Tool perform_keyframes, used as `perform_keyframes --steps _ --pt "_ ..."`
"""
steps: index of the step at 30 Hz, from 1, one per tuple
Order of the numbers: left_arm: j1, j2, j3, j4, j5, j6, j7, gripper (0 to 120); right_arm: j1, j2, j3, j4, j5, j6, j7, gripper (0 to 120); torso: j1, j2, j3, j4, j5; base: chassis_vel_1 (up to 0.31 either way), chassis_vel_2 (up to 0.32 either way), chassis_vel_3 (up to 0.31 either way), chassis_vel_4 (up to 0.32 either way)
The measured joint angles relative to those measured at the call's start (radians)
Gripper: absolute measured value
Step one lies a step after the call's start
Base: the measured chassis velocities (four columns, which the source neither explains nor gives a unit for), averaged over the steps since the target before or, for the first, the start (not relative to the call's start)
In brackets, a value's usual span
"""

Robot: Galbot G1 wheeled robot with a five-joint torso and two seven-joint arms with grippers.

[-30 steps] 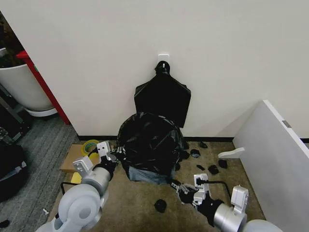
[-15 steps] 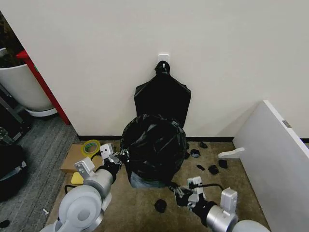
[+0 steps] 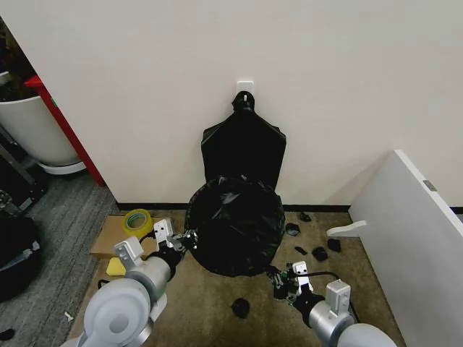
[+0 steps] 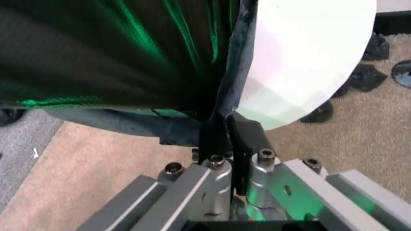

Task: Place the garbage bag over the trash bin.

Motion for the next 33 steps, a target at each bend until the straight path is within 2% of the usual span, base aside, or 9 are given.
perform_keyframes --steps 5,12,14,16,20,24,29,31,33 --pt "-0.002 -0.004 0.000 0.016 0.013 -0.004 -0.005 1 -0.018 -0.007 0.012 0.024 0.004 0.010 -0.017 0 0.000 0.000 0.000 0.0000 -0.0001 0.000 0.000 0.000 0.000" --pt "-0.032 -0.011 -0.024 0.094 -0.002 -0.027 -0.033 1 -0.072 -0.029 0.036 0.084 0.007 0.029 -0.037 27 0.000 0.000 0.000 -0.0001 -0.0002 0.000 0.000 0.000 0.000" --pt "-0.034 -0.011 -0.032 0.102 -0.009 -0.028 -0.037 1 -0.076 -0.031 0.036 0.088 0.002 0.029 -0.037 30 0.000 0.000 0.000 -0.0001 -0.0002 0.000 0.000 0.000 0.000" --pt "-0.034 -0.007 -0.052 0.111 -0.020 -0.032 -0.039 1 -0.079 -0.036 0.038 0.088 -0.025 0.028 -0.039 43 0.000 0.000 0.000 0.0001 -0.0001 0.000 0.000 0.000 0.000" --pt "-0.030 -0.003 -0.062 0.108 -0.017 -0.036 -0.039 1 -0.080 -0.036 0.046 0.079 -0.037 0.027 -0.035 55 0.000 0.000 0.000 0.0000 -0.0001 0.000 0.000 0.000 0.000" --pt "-0.009 -0.007 -0.056 0.105 0.067 -0.056 -0.014 1 -0.081 -0.023 0.064 0.098 -0.020 0.013 0.008 70 0.000 0.000 0.000 0.0000 0.0000 0.000 0.000 0.000 0.000" --pt "0.011 -0.016 -0.024 0.122 0.227 -0.086 0.047 1 -0.117 0.011 0.091 0.191 -0.018 -0.052 0.168 87 0.000 0.000 0.000 0.0000 -0.0001 0.000 0.000 0.000 0.000" --pt "0.014 -0.018 -0.012 0.136 0.291 -0.095 0.076 1 -0.144 0.011 0.096 0.213 -0.017 -0.052 0.181 86 0.000 0.000 0.000 -0.0004 -0.0002 0.000 0.000 0.000 0.000" --pt "0.015 -0.019 0.004 0.149 0.348 -0.102 0.099 1 -0.153 0.004 0.099 0.216 -0.005 -0.040 0.161 76 0.000 0.000 0.000 -0.0001 -0.0001 0.000 0.000 0.000 0.000"
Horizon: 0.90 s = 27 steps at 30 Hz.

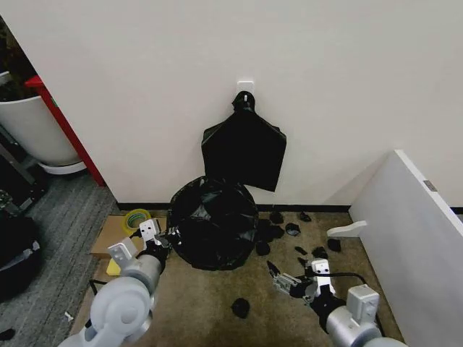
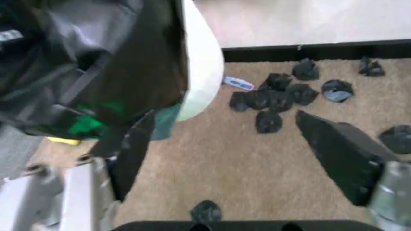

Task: Place the garbage bag over the trash bin.

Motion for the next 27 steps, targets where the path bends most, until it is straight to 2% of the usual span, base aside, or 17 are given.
perform_keyframes --steps 1,7,8,11,13,15,16,20,22,27 --pt "0.000 0.000 0.000 0.000 0.000 0.000 0.000 1 0.000 0.000 0.000 0.000 0.000 0.000 0.000 76 0.000 0.000 0.000 0.0000 0.0000 0.000 0.000 0.000 0.000" --pt "-0.006 -0.004 0.034 0.021 0.133 -0.010 0.041 1 0.042 -0.042 -0.010 0.000 -0.055 -0.008 -0.088 51 0.000 0.000 0.000 0.0003 0.0000 0.000 0.000 0.000 0.000" --pt "-0.006 -0.004 0.034 0.021 0.133 -0.010 0.041 1 0.042 -0.042 -0.010 0.000 -0.055 -0.008 -0.088 51 0.000 0.000 0.000 0.0003 0.0000 0.000 0.000 0.000 0.000" --pt "-0.016 0.002 0.080 0.041 0.188 -0.020 0.056 1 0.100 -0.083 -0.032 0.003 -0.056 -0.032 -0.121 38 0.000 0.000 0.000 0.0002 0.0002 0.000 0.000 0.000 0.000" --pt "-0.037 0.005 0.141 0.061 0.207 -0.020 0.056 1 0.155 -0.097 -0.053 0.005 -0.041 -0.049 -0.126 28 0.000 0.000 0.000 0.0005 0.0001 0.000 0.000 0.000 0.000" --pt "-0.065 -0.002 0.203 0.084 0.233 -0.020 0.059 1 0.216 -0.096 -0.077 0.005 -0.053 -0.066 -0.119 19 0.000 0.000 0.000 -0.0002 0.0000 0.000 0.000 0.000 0.000" --pt "-0.065 -0.002 0.203 0.084 0.233 -0.020 0.059 1 0.216 -0.096 -0.077 0.005 -0.053 -0.066 -0.119 19 0.000 0.000 0.000 -0.0002 0.0000 0.000 0.000 0.000 0.000" --pt "-0.124 -0.030 0.296 0.133 0.295 -0.021 0.058 1 0.340 -0.060 -0.155 -0.010 0.000 -0.115 -0.049 4 0.000 0.000 0.000 0.0006 0.0003 0.000 0.000 0.000 0.000" --pt "-0.170 -0.049 0.345 0.161 0.316 -0.021 0.051 1 0.380 -0.026 -0.195 -0.022 0.029 -0.149 0.003 0 0.000 0.000 0.000 0.0002 -0.0001 0.000 0.000 0.000 0.000" --pt "-0.217 -0.074 0.381 0.179 0.332 -0.019 0.044 1 0.439 0.023 -0.269 -0.061 0.080 -0.213 0.109 0 0.000 0.000 0.000 -0.0004 0.0000 0.000 0.000 0.000 0.000"
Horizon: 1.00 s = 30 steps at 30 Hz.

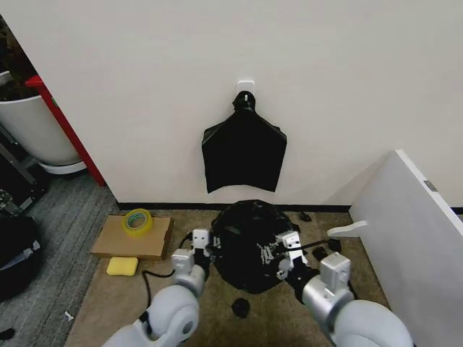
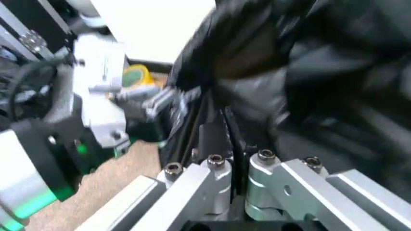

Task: Place the garbage bag over the trash bin.

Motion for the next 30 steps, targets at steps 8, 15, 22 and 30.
perform_keyframes --steps 8,15,22,30 --pt "-0.015 0.024 0.008 -0.007 0.040 0.000 0.009 1 0.195 0.110 -0.147 -0.169 0.126 -0.072 0.240 0 0.000 0.000 0.000 0.0006 0.0000 0.000 0.000 0.000 0.000" --pt "0.030 0.040 -0.001 -0.052 0.074 -0.006 0.023 1 0.307 0.164 -0.224 -0.337 0.094 -0.087 0.403 0 0.000 0.000 0.000 0.0005 -0.0002 0.000 0.000 0.000 0.000" --pt "0.060 0.050 -0.019 -0.088 0.082 -0.012 0.028 1 0.357 0.210 -0.260 -0.435 0.055 -0.087 0.415 0 0.000 0.000 0.000 0.0005 -0.0002 0.000 0.000 0.000 0.000" --pt "0.083 0.050 -0.023 -0.113 0.080 -0.013 0.034 1 0.404 0.238 -0.273 -0.524 -0.008 -0.077 0.348 0 0.000 0.000 0.000 0.0005 -0.0003 0.000 0.000 0.000 0.000"
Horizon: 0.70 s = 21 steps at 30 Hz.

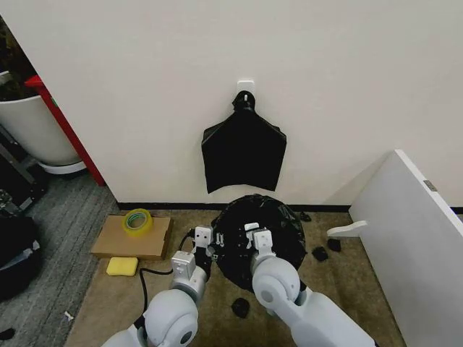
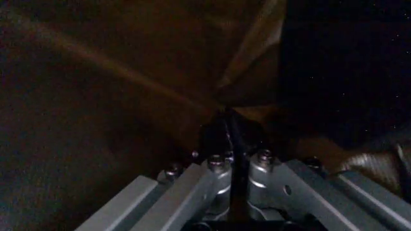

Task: Place the garbage bag over the trash bin.

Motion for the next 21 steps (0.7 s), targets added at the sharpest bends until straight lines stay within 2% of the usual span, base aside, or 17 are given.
perform_keyframes --steps 7,12,16,21 --pt "0.011 0.006 -0.010 -0.010 -0.001 -0.001 0.001 1 0.023 0.017 0.000 -0.054 -0.028 0.024 -0.028 0 0.000 0.000 0.000 0.0001 0.0002 0.000 0.000 0.000 0.000" --pt "0.012 0.010 -0.024 -0.011 -0.006 -0.003 0.001 1 0.012 -0.003 0.009 -0.062 -0.062 0.039 -0.048 0 0.000 0.000 0.000 0.0001 0.0003 0.000 0.000 0.000 0.000" --pt "0.025 0.007 -0.029 -0.019 -0.009 -0.006 0.001 1 -0.013 -0.036 -0.001 -0.013 -0.027 0.006 -0.044 0 0.000 0.000 0.000 -0.0002 0.0001 0.000 0.000 0.000 0.000" --pt "0.036 0.002 -0.029 -0.031 -0.009 -0.006 0.004 1 -0.005 -0.030 -0.024 -0.015 -0.001 0.014 -0.066 0 0.000 0.000 0.000 -0.0001 0.0002 0.000 0.000 0.000 0.000"
